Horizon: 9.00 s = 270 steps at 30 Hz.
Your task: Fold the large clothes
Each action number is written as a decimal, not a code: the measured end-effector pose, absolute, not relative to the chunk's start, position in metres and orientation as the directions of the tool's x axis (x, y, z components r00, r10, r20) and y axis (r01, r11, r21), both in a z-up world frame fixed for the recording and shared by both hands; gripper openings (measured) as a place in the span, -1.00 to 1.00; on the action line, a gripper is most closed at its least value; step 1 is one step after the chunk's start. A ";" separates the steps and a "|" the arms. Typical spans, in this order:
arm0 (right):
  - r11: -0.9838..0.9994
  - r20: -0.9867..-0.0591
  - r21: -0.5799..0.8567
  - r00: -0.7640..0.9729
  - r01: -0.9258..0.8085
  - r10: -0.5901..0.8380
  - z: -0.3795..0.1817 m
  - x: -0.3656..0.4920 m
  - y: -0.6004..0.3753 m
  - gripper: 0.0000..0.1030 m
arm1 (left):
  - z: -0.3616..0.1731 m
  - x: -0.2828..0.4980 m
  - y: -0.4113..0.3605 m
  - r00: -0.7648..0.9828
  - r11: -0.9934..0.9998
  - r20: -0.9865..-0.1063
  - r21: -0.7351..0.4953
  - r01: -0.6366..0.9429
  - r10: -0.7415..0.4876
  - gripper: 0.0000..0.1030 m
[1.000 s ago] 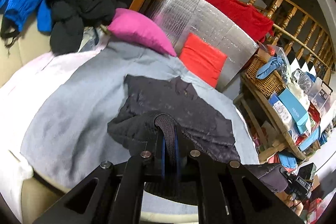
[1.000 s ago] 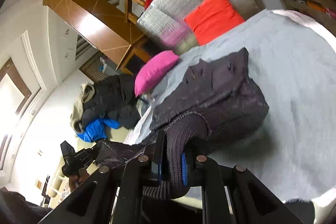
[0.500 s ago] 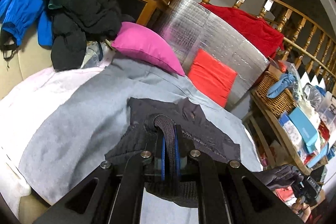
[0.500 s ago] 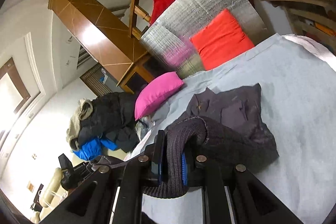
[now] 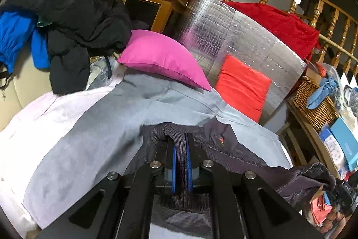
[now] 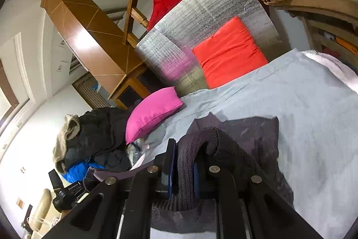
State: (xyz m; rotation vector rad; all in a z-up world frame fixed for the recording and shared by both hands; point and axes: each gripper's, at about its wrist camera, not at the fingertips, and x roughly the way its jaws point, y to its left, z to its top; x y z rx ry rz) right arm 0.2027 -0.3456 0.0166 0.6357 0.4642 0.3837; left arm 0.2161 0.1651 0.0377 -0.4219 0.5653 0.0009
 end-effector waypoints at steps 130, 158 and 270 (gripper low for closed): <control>0.991 -0.662 0.128 0.742 -0.022 0.102 -0.058 0.398 -0.292 0.41 | -0.040 0.409 0.095 0.771 0.986 -0.616 0.064 -0.156 0.162 0.42; 0.997 -0.668 -0.030 0.741 0.068 -0.071 -0.134 0.311 -0.211 0.51 | -0.130 0.319 0.027 0.719 0.978 -0.663 0.162 -0.134 0.208 0.52; 0.795 -0.716 0.607 0.432 -0.004 0.549 -0.196 0.436 -0.367 0.48 | -0.174 0.438 0.185 0.450 0.833 -0.762 -0.550 -0.068 -0.466 0.25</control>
